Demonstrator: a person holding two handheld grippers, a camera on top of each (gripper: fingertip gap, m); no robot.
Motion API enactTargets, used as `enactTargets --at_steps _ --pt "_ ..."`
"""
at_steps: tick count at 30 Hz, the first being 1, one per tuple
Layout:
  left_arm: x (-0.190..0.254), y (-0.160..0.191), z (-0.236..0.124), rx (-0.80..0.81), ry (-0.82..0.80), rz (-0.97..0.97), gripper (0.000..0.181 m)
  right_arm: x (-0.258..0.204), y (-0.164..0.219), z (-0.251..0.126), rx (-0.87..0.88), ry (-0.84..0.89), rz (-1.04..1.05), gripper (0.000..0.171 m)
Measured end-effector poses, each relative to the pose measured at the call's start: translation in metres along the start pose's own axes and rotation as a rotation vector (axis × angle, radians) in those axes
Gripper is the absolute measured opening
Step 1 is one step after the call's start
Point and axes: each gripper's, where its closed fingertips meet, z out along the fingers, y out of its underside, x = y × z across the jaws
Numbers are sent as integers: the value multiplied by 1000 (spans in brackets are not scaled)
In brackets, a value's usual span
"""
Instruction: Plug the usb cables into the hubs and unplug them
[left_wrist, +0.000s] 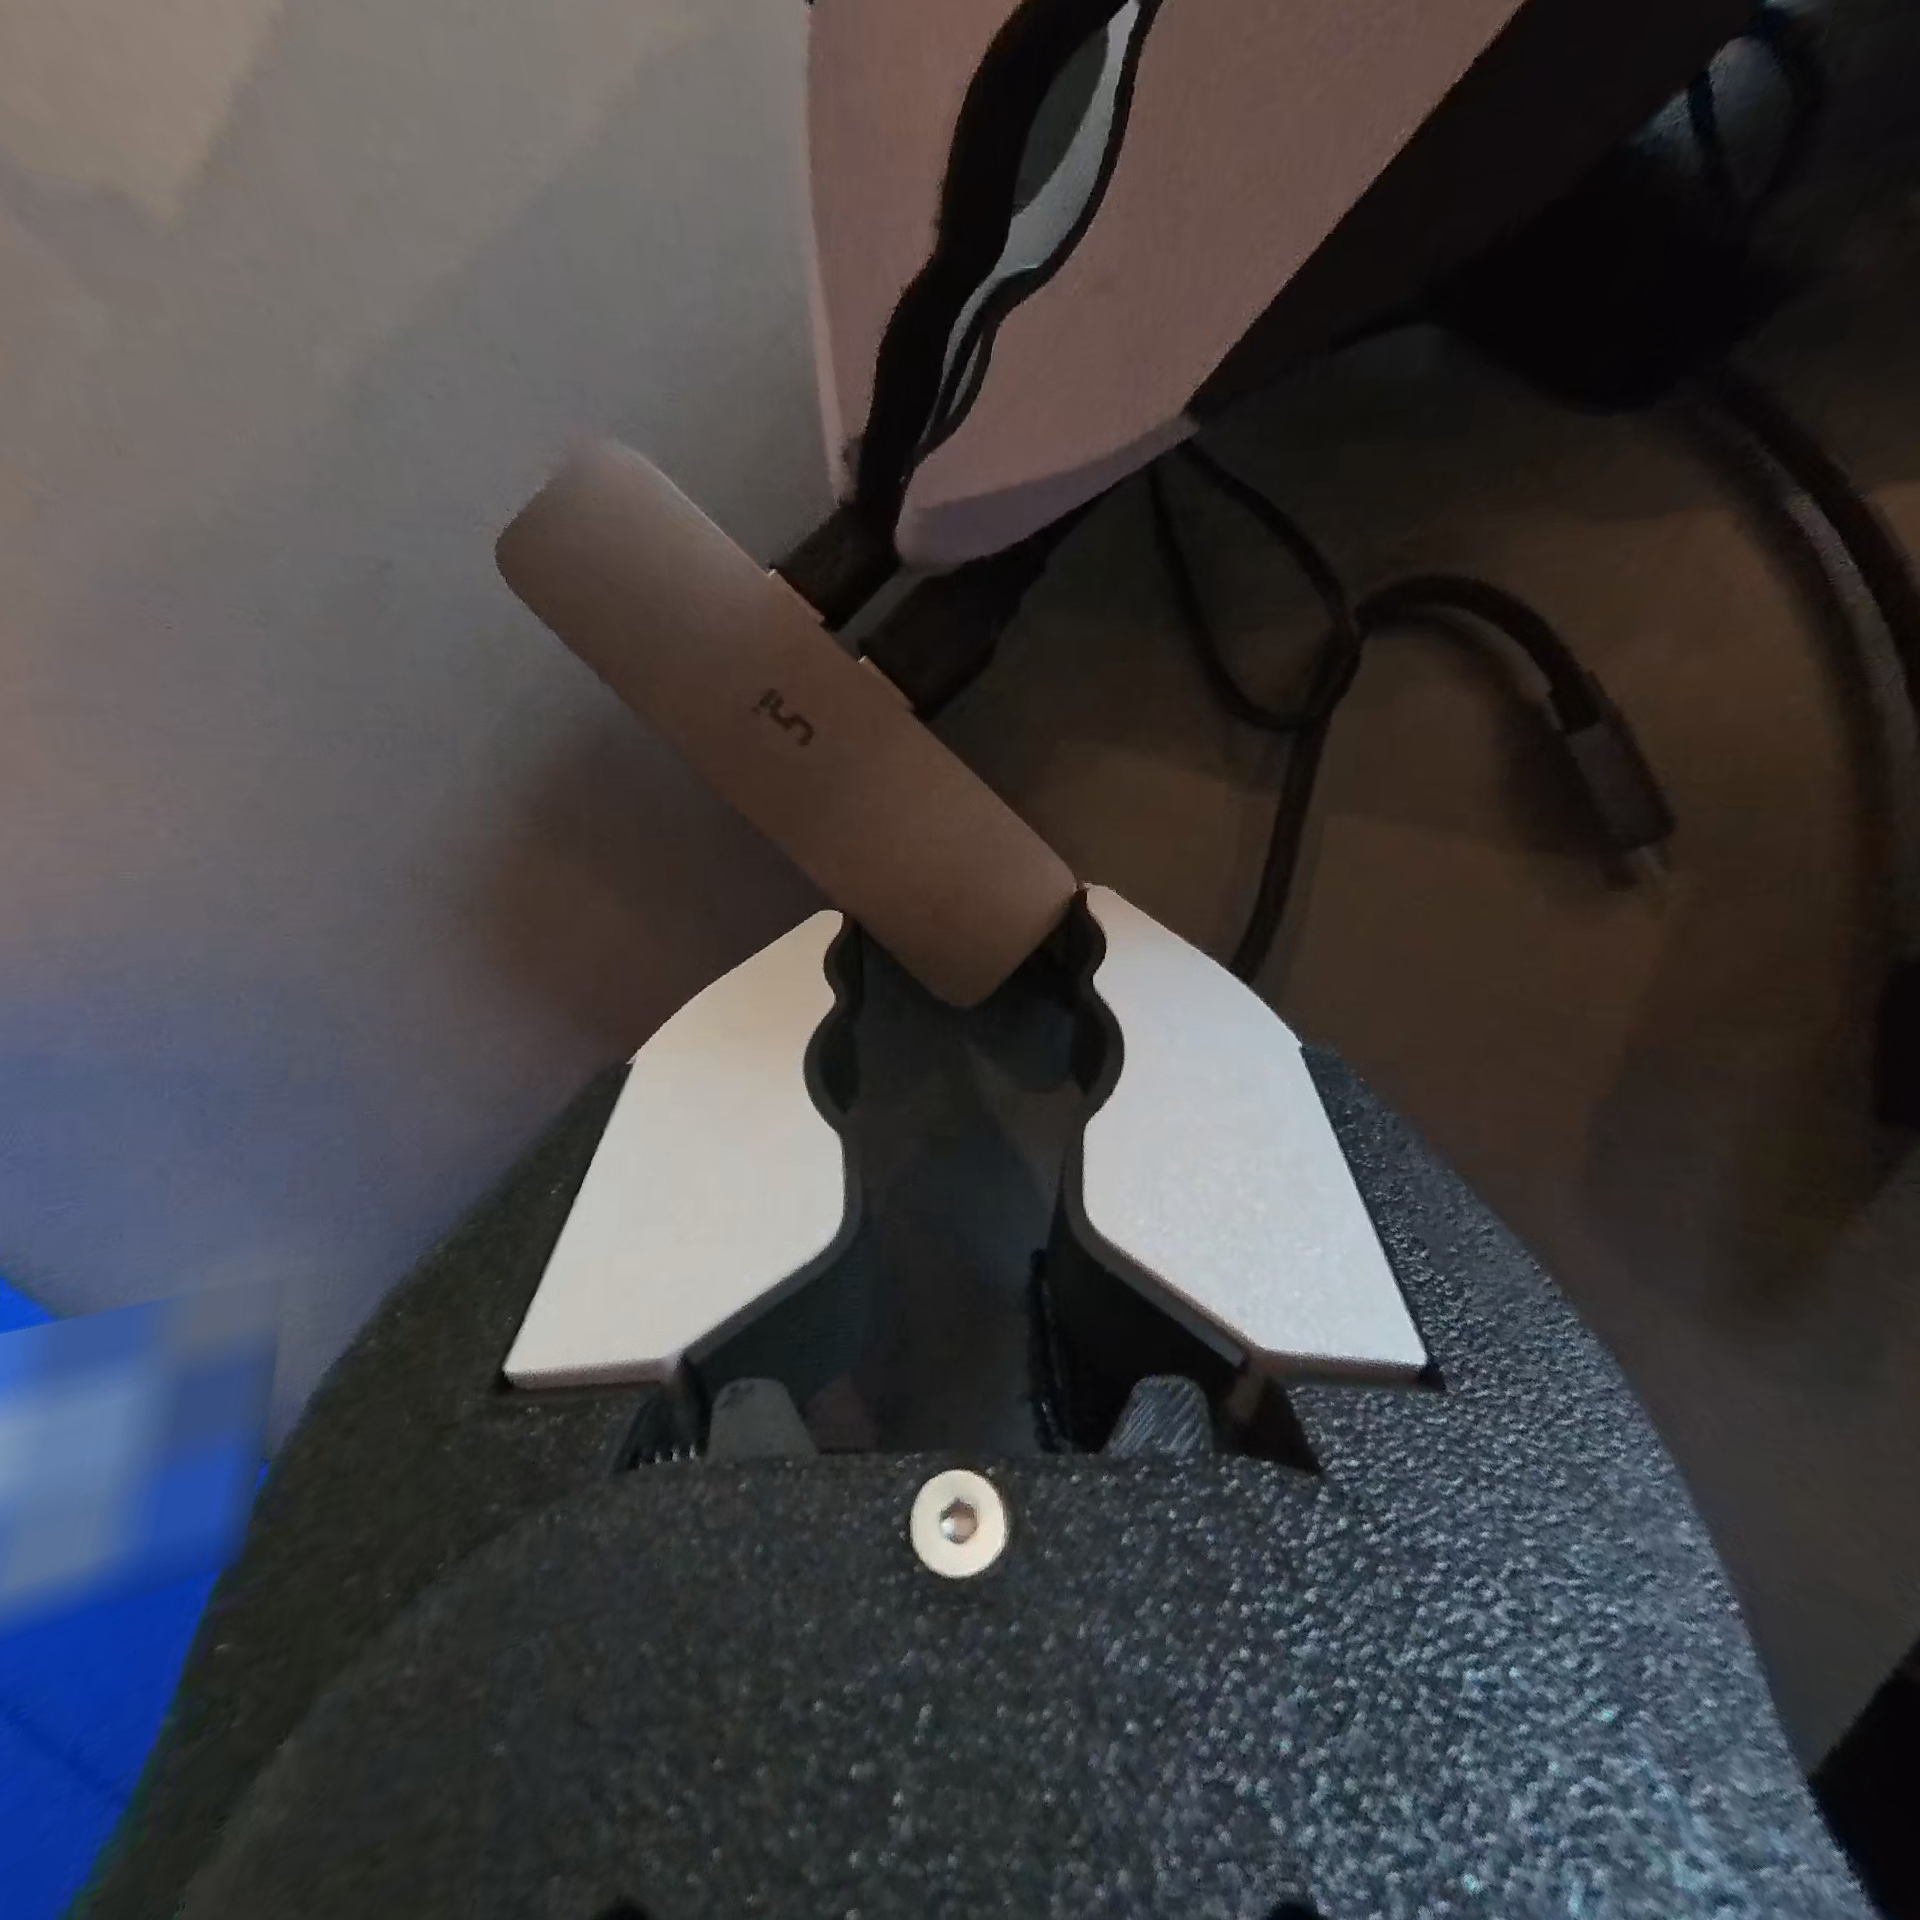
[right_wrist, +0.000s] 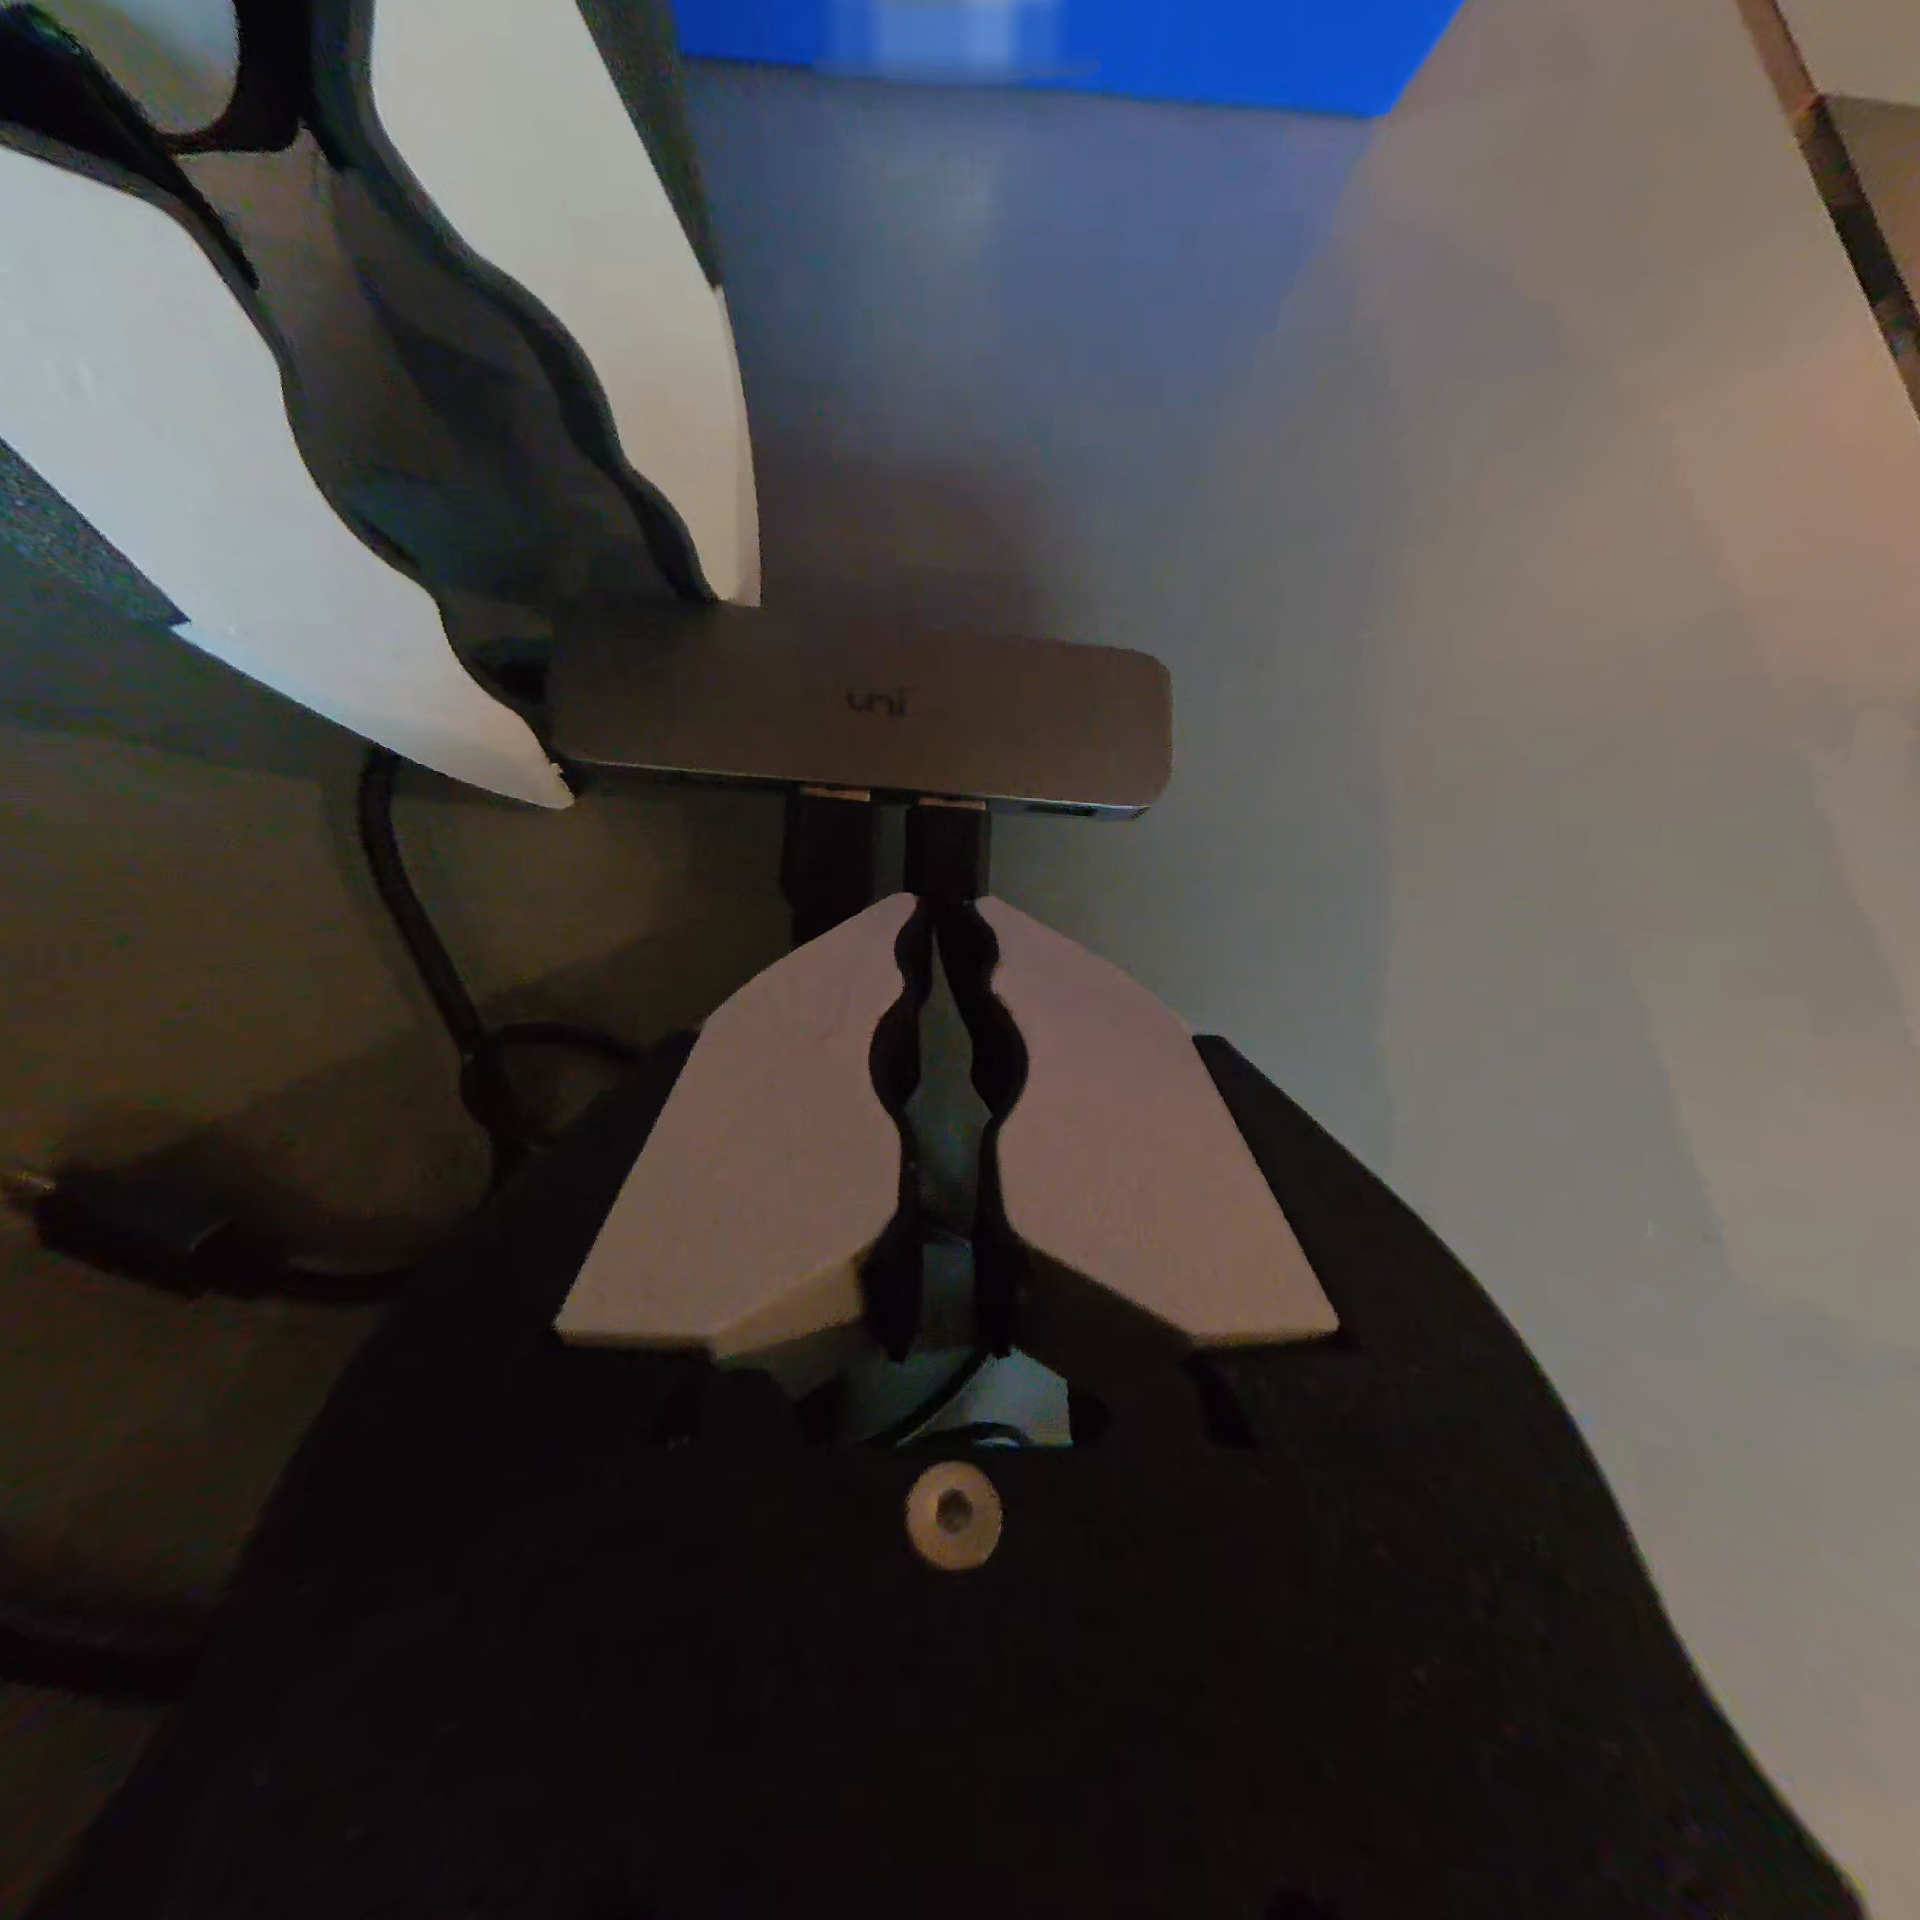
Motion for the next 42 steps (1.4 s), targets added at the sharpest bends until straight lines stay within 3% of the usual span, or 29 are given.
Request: enactTargets --at_steps 7,15,17,19,24,28,32,36,42 --pt "6 -4 0 34 7 -26 39 -3 3 -10 -30 46 28 4" --pt "16 -22 -11 181 24 -92 36 -7 5 -35 -28 73 67 6" --pt "16 -21 -13 177 15 -83 35 -14 8 -45 -21 30 43 19" --pt "16 -17 -11 159 6 -55 35 -17 5 -59 10 0 17 21" --pt "28 -23 -19 244 90 11 35 -17 4 -91 66 -128 -180 50" --pt "43 -35 -32 331 195 91 34 -5 -10 -98 184 -217 -287 51" --pt "52 -45 -39 359 239 176 34 -24 -22 -97 321 -439 -336 62" --pt "61 -50 -47 404 294 244 34 -28 -8 -94 274 -557 -342 59" --pt "66 -53 -55 441 368 274 34 -37 -16 -103 357 -634 -368 40"
